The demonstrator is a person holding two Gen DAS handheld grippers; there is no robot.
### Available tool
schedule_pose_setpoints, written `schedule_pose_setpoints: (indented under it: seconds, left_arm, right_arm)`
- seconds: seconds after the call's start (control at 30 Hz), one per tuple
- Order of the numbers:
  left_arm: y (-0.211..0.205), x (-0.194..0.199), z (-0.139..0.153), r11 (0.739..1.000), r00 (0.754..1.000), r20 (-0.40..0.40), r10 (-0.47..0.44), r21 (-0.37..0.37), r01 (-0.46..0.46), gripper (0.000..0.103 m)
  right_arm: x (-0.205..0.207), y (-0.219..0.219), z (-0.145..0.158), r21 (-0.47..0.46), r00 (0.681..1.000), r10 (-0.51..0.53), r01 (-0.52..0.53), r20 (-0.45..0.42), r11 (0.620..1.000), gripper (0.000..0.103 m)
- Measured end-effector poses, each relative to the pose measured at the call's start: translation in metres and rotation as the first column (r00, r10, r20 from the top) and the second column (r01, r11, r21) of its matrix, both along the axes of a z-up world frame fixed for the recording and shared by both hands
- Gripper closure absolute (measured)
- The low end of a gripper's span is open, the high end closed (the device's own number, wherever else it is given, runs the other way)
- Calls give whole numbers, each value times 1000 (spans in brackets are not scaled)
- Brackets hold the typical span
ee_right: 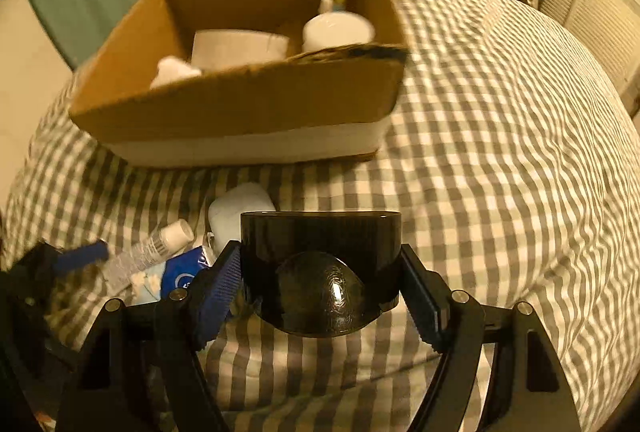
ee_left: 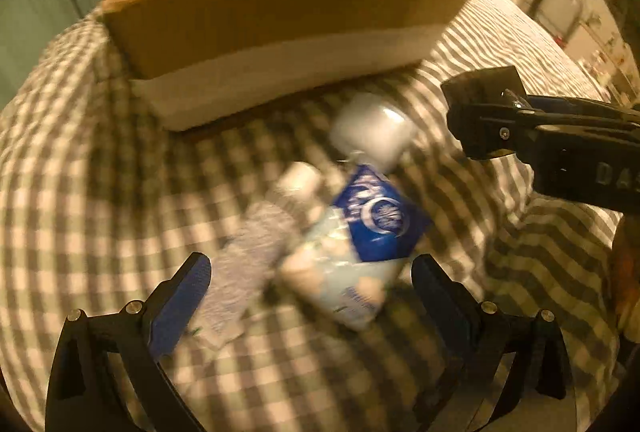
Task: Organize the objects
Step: 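Grasp the blue Vinda tissue pack with the left gripper while the right gripper holds the black case, then carry tissue pack and black case into the box and open both grippers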
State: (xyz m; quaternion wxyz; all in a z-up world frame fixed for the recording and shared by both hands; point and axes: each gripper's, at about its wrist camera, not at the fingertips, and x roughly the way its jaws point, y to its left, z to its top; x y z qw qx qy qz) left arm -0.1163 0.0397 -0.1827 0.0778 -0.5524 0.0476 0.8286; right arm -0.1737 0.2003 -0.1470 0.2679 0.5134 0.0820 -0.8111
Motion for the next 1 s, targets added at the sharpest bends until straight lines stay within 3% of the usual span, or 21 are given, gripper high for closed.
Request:
schedule_pose_setpoints:
  seconds: [0.1,0.17,0.27,0.4,0.7,0.93,1.0]
  left_arm:
    - [13,-4,-6,999,1000,-6,-16,-30,16,2]
    - [24,-4,-9,997,999,-15,-44,-69,43,9]
    - [34,1,-7,992,996,-31,-87,-90,84,29]
    - [36,9,-3,992,995,-41,-93,-85,89,32]
    - [3,23,27,999,997,-66,46,14,-45,33]
    - [-17,51,64,996,988,-129,88,36,-84,33]
    - [-20,44,80,995,984,-152,97,40,-92,33]
  right_arm:
    - [0,5,-1,-7,1000,-18,18,9,1000,28]
    - [0,6,-1,-6,1000,-18,18,10,1000,28]
    - [0,5,-2,-6,1000,-19,19,12,1000,28]
    - [1,1,-3,-14,999,-27,28,22,1000,28]
    - [13,7,13,-11,999,-23,22,-41,1000,28]
    - [40,15,43,-10,992,-23,22,-121,1000,28]
    - [48,21,52,-18,991,-24,22,-130,1000,28]
